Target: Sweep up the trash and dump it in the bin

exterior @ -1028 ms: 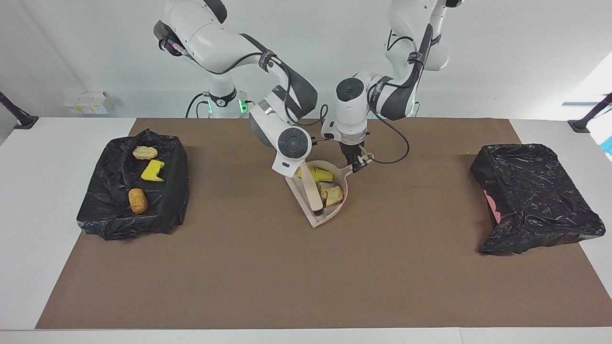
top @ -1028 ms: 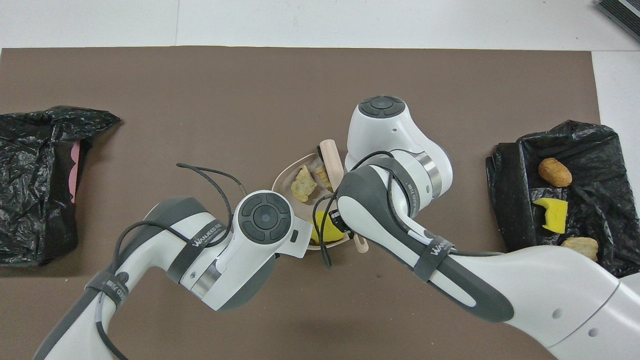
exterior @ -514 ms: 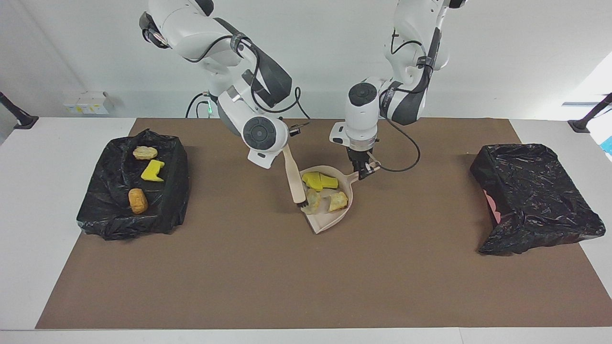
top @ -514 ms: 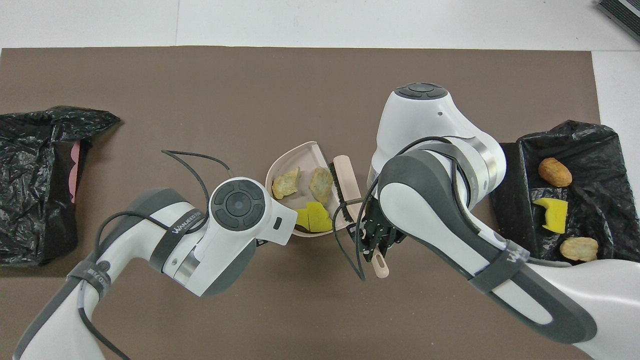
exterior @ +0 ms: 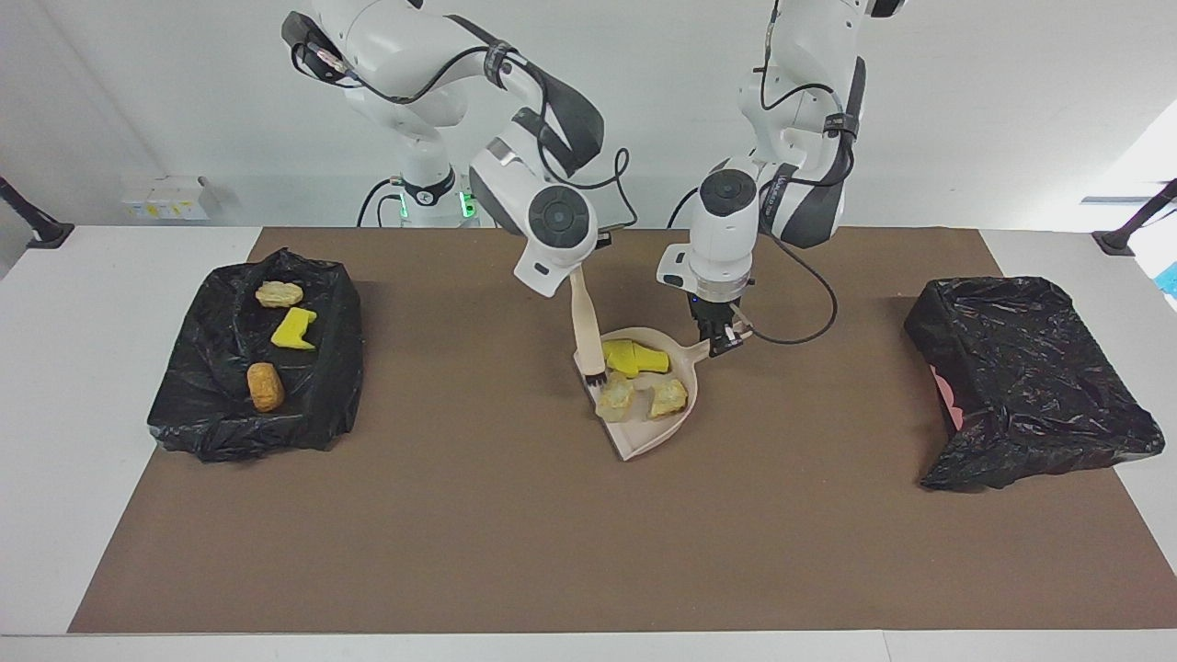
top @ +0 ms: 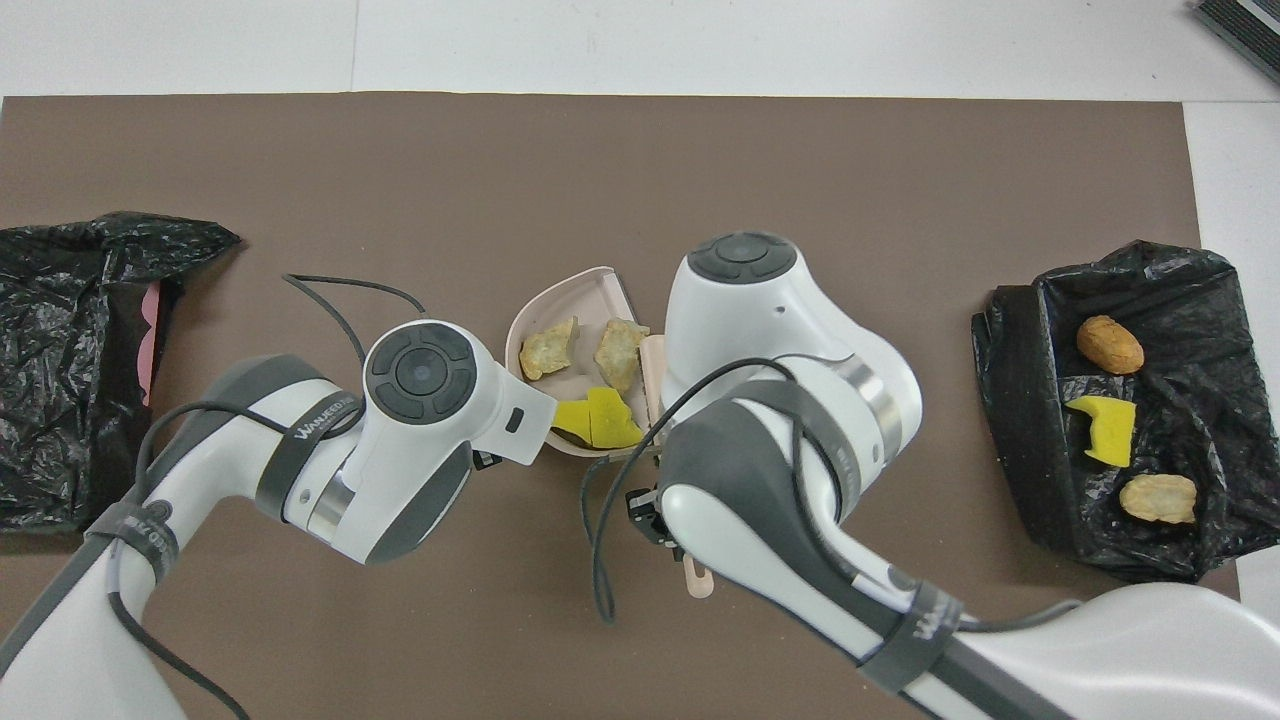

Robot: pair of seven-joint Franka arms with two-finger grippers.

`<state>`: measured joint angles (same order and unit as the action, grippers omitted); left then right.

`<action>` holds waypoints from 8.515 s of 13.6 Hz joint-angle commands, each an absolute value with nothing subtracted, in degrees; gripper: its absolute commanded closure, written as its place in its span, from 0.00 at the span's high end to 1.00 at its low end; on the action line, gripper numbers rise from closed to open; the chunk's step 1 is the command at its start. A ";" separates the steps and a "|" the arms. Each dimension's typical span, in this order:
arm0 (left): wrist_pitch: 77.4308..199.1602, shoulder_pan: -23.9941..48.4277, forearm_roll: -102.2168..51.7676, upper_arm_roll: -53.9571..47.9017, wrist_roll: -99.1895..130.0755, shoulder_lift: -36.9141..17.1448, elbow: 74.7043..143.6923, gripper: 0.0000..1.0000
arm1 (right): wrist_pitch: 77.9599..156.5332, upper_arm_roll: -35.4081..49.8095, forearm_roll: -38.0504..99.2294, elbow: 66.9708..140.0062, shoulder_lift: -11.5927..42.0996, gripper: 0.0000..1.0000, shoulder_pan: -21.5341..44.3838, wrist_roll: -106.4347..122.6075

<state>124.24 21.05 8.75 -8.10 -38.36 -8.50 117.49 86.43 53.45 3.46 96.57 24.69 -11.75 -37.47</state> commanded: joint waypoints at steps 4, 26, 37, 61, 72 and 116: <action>118.76 13.55 5.55 -8.35 -53.13 -9.31 111.28 0.00 | 96.67 58.70 6.58 108.54 15.12 0.00 -12.22 -50.87; 103.52 -30.13 8.42 -7.03 -112.41 -12.21 85.96 0.00 | 113.56 57.75 11.25 119.71 17.14 0.69 -5.18 -50.45; 118.99 -29.53 38.89 -6.86 -108.21 -9.41 94.37 0.00 | 108.63 57.83 1.85 108.20 11.43 1.00 -26.44 -49.14; 87.20 -1.34 59.79 -7.38 -61.99 -0.79 104.50 0.00 | 80.43 7.94 0.88 86.40 -5.80 1.00 -0.47 -26.10; 87.45 11.94 21.39 -7.47 -21.14 0.26 104.33 0.00 | 76.11 -0.09 -2.90 85.17 -5.80 1.00 3.52 -14.06; 118.05 21.56 1.23 -6.68 30.53 -14.77 102.22 1.00 | 76.20 0.79 -1.50 81.39 -2.29 1.00 2.29 -14.50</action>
